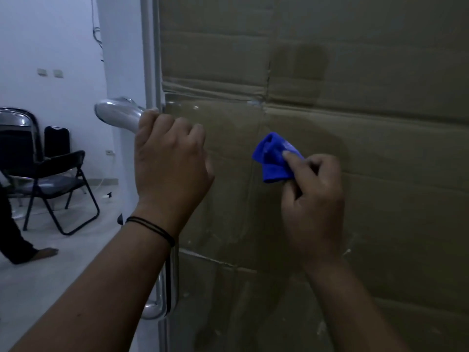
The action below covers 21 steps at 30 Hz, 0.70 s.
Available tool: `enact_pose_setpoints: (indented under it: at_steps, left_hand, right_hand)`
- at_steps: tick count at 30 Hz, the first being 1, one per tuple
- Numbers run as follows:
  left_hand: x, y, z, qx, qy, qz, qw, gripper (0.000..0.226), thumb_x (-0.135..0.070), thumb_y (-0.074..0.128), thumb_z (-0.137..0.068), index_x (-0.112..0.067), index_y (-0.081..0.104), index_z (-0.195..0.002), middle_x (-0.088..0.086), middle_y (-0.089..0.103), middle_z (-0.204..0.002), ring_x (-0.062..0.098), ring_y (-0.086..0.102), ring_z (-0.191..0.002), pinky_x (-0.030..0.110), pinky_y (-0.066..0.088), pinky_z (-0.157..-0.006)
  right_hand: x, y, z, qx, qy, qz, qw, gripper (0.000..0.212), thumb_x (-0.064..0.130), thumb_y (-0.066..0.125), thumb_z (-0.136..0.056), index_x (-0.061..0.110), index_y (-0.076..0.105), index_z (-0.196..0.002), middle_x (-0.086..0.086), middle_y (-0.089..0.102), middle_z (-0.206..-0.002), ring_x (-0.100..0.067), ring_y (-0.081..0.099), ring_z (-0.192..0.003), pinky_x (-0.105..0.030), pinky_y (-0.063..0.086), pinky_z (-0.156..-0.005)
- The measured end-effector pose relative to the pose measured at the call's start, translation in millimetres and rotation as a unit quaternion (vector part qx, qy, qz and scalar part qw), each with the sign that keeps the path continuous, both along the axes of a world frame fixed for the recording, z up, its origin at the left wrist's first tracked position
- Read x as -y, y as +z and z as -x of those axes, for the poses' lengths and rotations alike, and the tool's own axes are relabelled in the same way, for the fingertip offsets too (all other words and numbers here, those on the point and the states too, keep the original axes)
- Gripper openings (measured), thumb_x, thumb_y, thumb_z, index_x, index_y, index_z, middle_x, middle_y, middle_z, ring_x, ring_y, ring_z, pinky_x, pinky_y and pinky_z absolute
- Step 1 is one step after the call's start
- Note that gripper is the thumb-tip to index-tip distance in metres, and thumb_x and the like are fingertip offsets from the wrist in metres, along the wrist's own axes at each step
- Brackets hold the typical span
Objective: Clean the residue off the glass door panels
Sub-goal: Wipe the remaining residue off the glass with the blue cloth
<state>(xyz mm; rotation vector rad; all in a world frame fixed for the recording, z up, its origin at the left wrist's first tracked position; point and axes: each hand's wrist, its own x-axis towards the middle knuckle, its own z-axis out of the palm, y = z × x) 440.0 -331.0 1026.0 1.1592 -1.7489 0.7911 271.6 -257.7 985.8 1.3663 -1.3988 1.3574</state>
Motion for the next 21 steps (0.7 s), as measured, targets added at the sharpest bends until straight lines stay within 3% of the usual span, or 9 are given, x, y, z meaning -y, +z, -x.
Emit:
enact_pose_setpoints:
  at_steps: [4,8,12,14,16,18,21]
  left_hand:
    - [0,-1,0,-0.002,0.003,0.002,1.0,0.022,-0.018,0.046,-0.084,-0.011,0.066,-0.085,0.009,0.062,-0.079,0.03,0.05,-0.082,0.039,0.026,-0.101]
    - [0,-2,2,-0.004,0.0,-0.006,1.0,0.025,-0.019,0.045,-0.086,-0.01,0.067,-0.09,0.01,0.064,-0.084,0.031,0.051,-0.087,0.039,0.021,-0.107]
    - [0,-2,2,-0.012,0.002,-0.002,1.0,0.027,-0.021,0.044,-0.087,-0.008,0.067,-0.091,0.012,0.064,-0.082,0.033,0.051,-0.087,0.04,0.019,-0.108]
    - [0,-3,1,-0.014,0.001,0.004,1.0,0.028,-0.022,0.043,-0.086,-0.007,0.067,-0.09,0.013,0.064,-0.081,0.034,0.051,-0.087,0.04,0.018,-0.108]
    - [0,-3,1,-0.014,-0.003,0.006,1.0,0.029,-0.022,0.043,-0.086,-0.006,0.067,-0.091,0.014,0.064,-0.082,0.034,0.051,-0.088,0.04,0.017,-0.108]
    - [0,-4,1,-0.017,-0.006,0.009,1.0,0.03,-0.023,0.043,-0.087,-0.007,0.068,-0.09,0.014,0.065,-0.083,0.034,0.05,-0.088,0.039,0.017,-0.107]
    - [0,-4,2,-0.022,-0.013,0.012,1.0,0.03,-0.023,0.043,-0.087,-0.006,0.068,-0.09,0.014,0.064,-0.082,0.034,0.049,-0.087,0.04,0.017,-0.107]
  right_hand:
    - [10,-31,4,-0.003,-0.007,-0.098,0.995,0.031,-0.007,0.061,-0.076,0.002,0.067,-0.105,-0.016,0.05,-0.085,-0.027,0.051,-0.07,-0.033,0.047,-0.061]
    - [19,-88,-18,-0.055,0.01,-0.227,0.972,0.032,-0.003,0.068,-0.072,0.006,0.068,-0.102,-0.012,0.052,-0.08,-0.026,0.052,-0.059,-0.031,0.046,-0.047]
    - [17,-98,-32,-0.003,0.043,-0.299,0.953,0.034,0.004,0.054,-0.083,0.01,0.062,-0.115,-0.011,0.048,-0.092,-0.028,0.052,-0.073,-0.037,0.048,-0.059]
    - [6,-80,-30,0.029,0.07,-0.233,0.97,0.03,0.005,0.051,-0.082,0.008,0.064,-0.109,-0.01,0.047,-0.089,-0.025,0.051,-0.07,-0.036,0.047,-0.06]
    - [-9,-57,-20,0.041,0.066,-0.133,0.988,0.031,0.005,0.049,-0.081,0.006,0.066,-0.107,-0.009,0.048,-0.087,-0.019,0.048,-0.07,-0.025,0.042,-0.064]
    - [-22,-35,-1,0.045,0.015,-0.05,0.998,0.037,0.005,0.046,-0.079,0.004,0.066,-0.11,-0.007,0.047,-0.09,-0.013,0.044,-0.075,-0.015,0.032,-0.067]
    - [-33,-18,30,0.084,-0.069,0.001,0.994,0.039,-0.005,0.05,-0.076,0.004,0.066,-0.111,-0.014,0.051,-0.092,-0.015,0.045,-0.079,-0.017,0.032,-0.071]
